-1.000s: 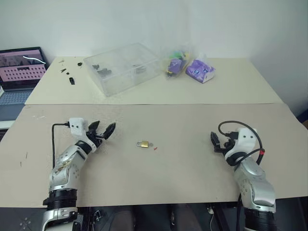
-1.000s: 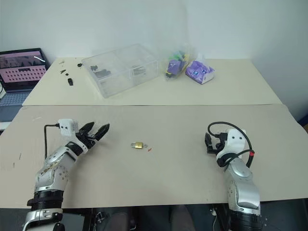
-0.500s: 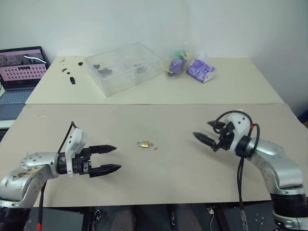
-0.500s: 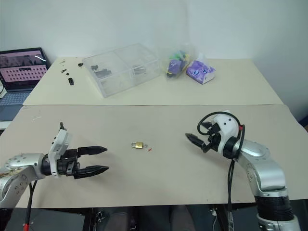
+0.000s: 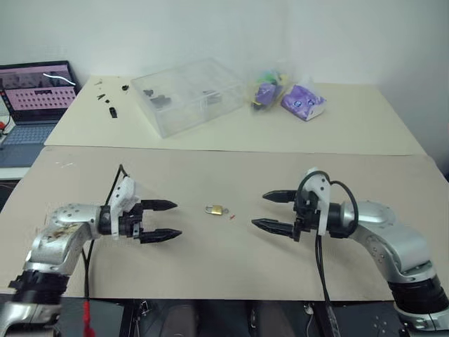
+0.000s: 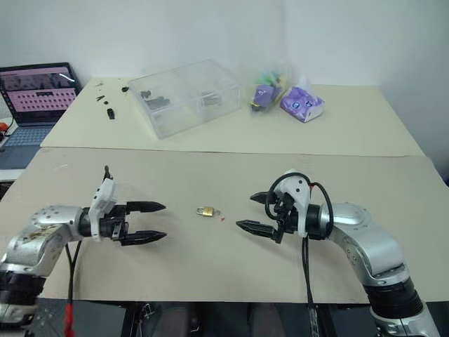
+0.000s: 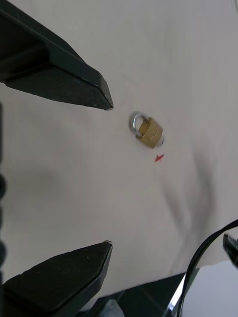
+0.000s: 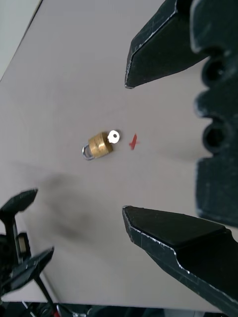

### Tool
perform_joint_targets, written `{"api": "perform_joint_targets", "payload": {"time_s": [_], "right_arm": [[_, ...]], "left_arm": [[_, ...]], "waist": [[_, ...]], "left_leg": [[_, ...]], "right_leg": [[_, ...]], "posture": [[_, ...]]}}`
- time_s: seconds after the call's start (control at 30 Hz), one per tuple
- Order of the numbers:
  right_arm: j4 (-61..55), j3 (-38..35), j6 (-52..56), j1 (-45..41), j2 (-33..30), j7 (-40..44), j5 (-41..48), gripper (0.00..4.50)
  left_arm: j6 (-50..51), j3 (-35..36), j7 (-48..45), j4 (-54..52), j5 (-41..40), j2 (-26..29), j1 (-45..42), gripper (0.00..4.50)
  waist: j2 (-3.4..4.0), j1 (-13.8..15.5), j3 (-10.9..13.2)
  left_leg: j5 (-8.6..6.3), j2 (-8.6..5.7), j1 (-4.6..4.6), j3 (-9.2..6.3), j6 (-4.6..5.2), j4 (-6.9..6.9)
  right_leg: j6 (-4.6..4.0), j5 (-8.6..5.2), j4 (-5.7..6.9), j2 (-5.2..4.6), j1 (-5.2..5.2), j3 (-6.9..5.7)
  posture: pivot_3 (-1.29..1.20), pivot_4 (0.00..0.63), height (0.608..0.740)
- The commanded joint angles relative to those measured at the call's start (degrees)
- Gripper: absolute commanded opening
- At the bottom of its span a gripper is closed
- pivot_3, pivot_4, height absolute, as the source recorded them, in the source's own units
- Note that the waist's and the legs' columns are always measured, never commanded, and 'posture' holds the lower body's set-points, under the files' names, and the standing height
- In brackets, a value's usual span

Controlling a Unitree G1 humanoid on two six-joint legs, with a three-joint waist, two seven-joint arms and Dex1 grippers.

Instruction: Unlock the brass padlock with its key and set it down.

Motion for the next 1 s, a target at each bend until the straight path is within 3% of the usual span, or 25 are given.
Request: {"api": "perform_joint_targets", "payload": {"time_s": [0.03, 0.2, 0.5, 1.0], "right_arm": [[-5.7, -2.8, 2.1, 2.0, -0.6, -0.8, 4.1, 4.46], [-8.6, -3.0, 2.3, 6.2, -0.5, -2.3, 5.4, 4.46], [-8.0, -2.8, 0.7, 8.1, 0.4, -5.9, 3.3, 4.46], [-10.8, -4.3, 1.0, 8.4, 0.9, -11.3, 3.8, 4.46]], "left_arm": [[-10.6, -2.2, -1.2, 10.3, 5.8, -3.5, -7.4, 4.50], [-19.3, -7.5, -7.1, 24.5, 10.9, -10.6, -17.2, 4.50], [-29.6, -10.9, -11.7, 45.3, 17.4, -18.3, -28.4, 4.50], [-35.6, -10.4, -8.1, 59.3, 24.5, -24.8, -35.1, 4.50]], "waist": [[-0.02, 0.5, 0.0], [-0.06, 0.4, 0.0], [-0.11, 0.1, 0.0], [-0.13, 0.5, 0.0]], "left_leg": [[0.00, -0.05, 0.00, -0.01, 0.00, 0.05], [0.00, -0.05, -0.13, -0.06, 0.01, 0.37], [-0.02, -0.03, -0.21, -0.13, 0.05, 0.77], [-0.04, -0.10, -0.13, -0.23, 0.09, 0.92]], "right_leg": [[0.00, 0.00, 0.06, -0.01, 0.02, -0.01], [0.13, 0.10, 0.04, -0.01, 0.09, -0.02], [0.18, 0.18, 0.19, 0.05, 0.16, -0.01], [0.32, 0.25, 0.06, 0.02, 0.56, -0.03]], "posture": [[0.00, 0.150, 0.726], [0.00, 0.150, 0.726], [0.00, 0.150, 0.726], [0.00, 0.150, 0.726]]}}
